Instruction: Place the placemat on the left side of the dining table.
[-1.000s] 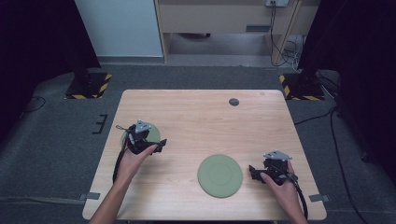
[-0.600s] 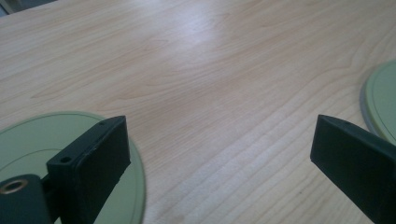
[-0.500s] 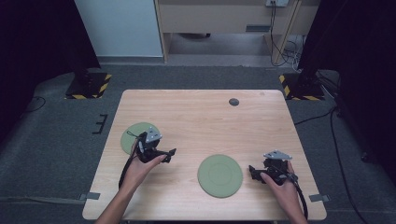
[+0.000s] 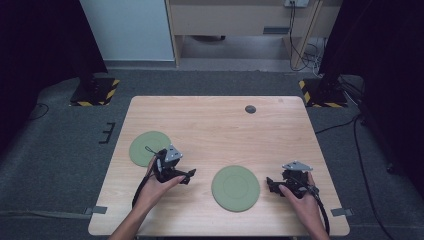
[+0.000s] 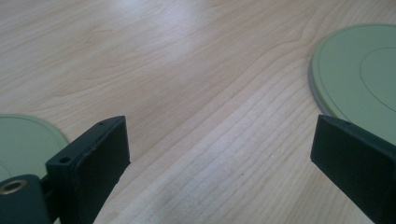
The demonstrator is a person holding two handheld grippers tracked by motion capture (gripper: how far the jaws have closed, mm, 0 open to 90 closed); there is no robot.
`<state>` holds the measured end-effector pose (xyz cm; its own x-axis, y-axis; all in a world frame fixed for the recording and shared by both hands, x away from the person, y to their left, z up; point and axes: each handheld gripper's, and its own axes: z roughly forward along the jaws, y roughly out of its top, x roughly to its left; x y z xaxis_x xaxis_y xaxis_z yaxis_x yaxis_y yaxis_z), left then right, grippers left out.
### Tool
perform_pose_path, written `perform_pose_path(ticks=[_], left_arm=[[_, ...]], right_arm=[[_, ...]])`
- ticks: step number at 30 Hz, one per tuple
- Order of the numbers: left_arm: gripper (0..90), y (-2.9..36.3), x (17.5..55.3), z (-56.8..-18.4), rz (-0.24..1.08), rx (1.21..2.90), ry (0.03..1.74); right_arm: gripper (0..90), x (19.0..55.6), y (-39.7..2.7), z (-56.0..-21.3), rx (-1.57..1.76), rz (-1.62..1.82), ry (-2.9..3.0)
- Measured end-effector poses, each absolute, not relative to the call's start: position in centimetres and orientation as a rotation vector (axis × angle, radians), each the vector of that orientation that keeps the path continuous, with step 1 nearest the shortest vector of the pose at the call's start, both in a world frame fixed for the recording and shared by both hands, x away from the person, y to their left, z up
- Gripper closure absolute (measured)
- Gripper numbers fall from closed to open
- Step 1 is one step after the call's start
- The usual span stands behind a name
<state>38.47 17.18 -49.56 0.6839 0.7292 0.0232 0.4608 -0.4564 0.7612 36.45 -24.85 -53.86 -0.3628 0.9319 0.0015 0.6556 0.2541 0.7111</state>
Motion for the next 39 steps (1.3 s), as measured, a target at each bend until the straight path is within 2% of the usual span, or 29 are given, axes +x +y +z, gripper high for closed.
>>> perform_pose_path(ticks=[22,39], left_arm=[[3.6,15.8,36.8,-51.7,0.407,2.223,0.869],[1.4,15.3,36.2,-53.6,0.361,2.218,0.896]], right_arm=[[3.0,36.5,-24.8,-53.9,1.443,0.882,2.111],[2.9,36.4,-24.8,-53.9,1.441,0.882,2.115]])
